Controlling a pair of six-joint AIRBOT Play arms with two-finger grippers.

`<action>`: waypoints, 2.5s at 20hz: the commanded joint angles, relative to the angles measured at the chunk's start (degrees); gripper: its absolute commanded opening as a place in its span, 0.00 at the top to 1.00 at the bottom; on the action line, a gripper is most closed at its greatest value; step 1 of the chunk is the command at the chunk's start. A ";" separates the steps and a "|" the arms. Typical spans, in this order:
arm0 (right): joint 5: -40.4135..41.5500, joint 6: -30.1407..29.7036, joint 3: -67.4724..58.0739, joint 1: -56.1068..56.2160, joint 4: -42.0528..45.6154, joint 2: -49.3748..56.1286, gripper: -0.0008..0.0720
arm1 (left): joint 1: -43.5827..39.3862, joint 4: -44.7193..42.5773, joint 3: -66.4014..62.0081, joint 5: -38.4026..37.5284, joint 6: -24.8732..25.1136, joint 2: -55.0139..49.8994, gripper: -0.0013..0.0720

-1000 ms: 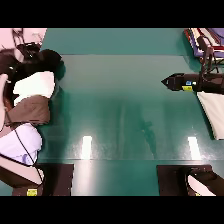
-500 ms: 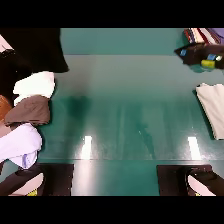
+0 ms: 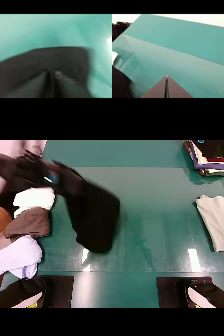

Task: Fold the shirts.

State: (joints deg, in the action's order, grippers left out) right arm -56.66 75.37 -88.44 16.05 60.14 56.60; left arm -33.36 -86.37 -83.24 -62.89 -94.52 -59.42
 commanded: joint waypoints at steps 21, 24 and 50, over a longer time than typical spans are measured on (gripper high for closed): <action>-12.24 4.61 -0.35 0.00 1.53 0.92 0.97 | 22.23 24.06 8.28 18.64 6.64 -36.02 0.66; -20.55 9.51 3.87 0.02 5.07 2.54 0.97 | 23.15 22.05 4.42 17.55 6.69 -35.23 0.95; -6.14 6.86 17.70 10.71 1.14 22.45 0.97 | 25.90 5.77 -7.21 10.25 9.49 -11.04 0.95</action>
State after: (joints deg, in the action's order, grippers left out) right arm -58.11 78.48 -62.57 30.26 49.15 83.29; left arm -7.51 -76.99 -88.38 -52.07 -85.03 -77.45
